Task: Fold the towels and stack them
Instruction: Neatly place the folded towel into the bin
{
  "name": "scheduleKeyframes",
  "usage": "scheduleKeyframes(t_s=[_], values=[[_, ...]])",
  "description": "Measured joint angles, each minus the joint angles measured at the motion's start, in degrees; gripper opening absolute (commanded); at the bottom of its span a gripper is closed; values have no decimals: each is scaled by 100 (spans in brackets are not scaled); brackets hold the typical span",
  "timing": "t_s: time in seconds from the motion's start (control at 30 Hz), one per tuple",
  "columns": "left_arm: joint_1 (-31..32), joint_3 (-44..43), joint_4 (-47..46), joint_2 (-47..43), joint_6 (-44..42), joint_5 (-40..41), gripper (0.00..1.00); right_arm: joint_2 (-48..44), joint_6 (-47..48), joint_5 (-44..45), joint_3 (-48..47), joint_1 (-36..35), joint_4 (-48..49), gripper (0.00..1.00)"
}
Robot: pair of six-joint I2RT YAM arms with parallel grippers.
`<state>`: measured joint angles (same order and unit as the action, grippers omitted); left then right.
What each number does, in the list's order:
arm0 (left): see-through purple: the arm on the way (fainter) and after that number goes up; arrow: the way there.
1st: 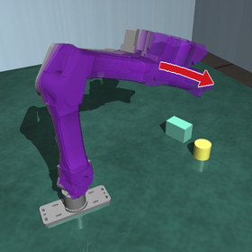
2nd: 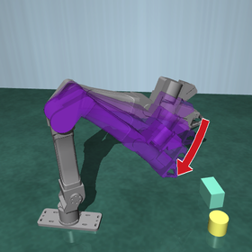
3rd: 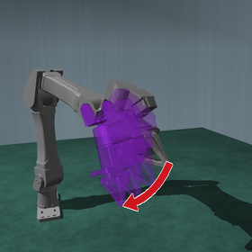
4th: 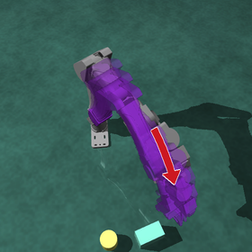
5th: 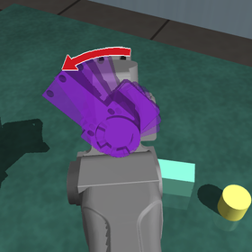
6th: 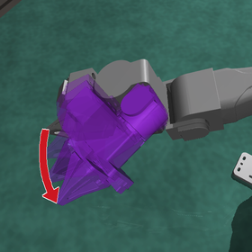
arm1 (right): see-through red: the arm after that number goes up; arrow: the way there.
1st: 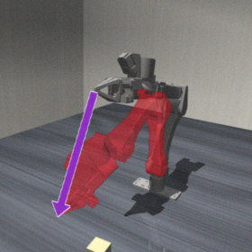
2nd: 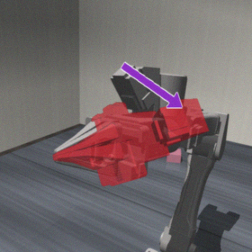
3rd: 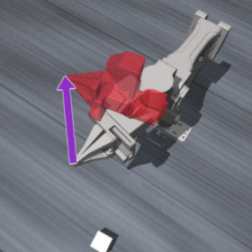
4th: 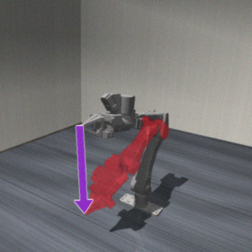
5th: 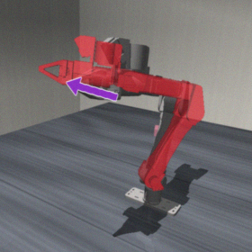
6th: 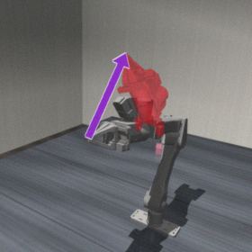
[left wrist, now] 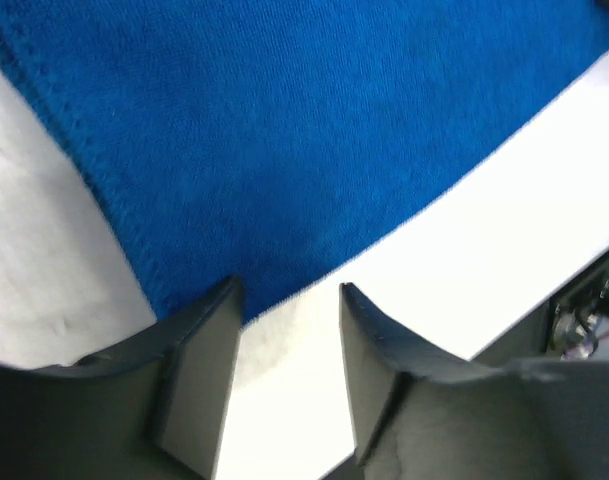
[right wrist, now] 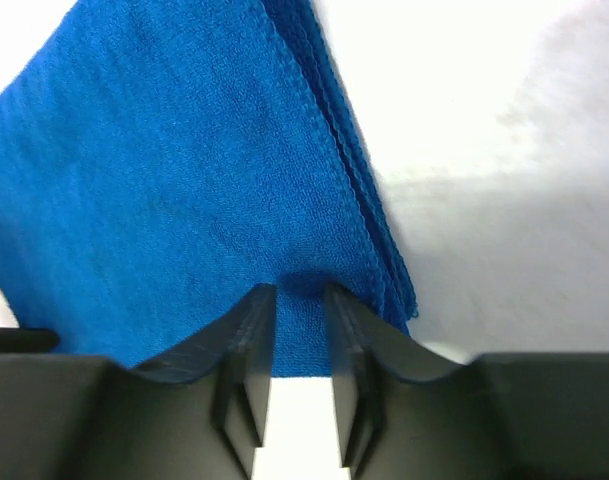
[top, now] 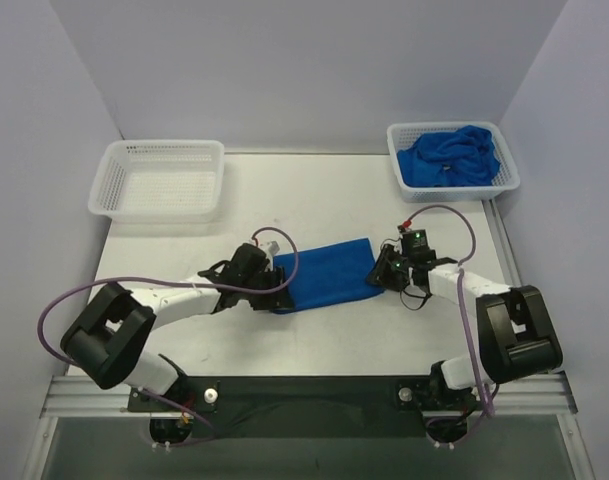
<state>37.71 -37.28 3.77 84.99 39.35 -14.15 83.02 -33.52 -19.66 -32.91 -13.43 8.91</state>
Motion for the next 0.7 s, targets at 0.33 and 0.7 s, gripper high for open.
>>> scheduleKeyframes(t_s=[0.33, 0.7], values=[[57, 83, 981, -1628, 341, 546, 97, -885, 848, 1272, -723, -754, -1943, 70], [-2430, 157, 1843, -2723, -133, 166, 97, 350, 1582, 2811, -3180, -3866, -2861, 80]])
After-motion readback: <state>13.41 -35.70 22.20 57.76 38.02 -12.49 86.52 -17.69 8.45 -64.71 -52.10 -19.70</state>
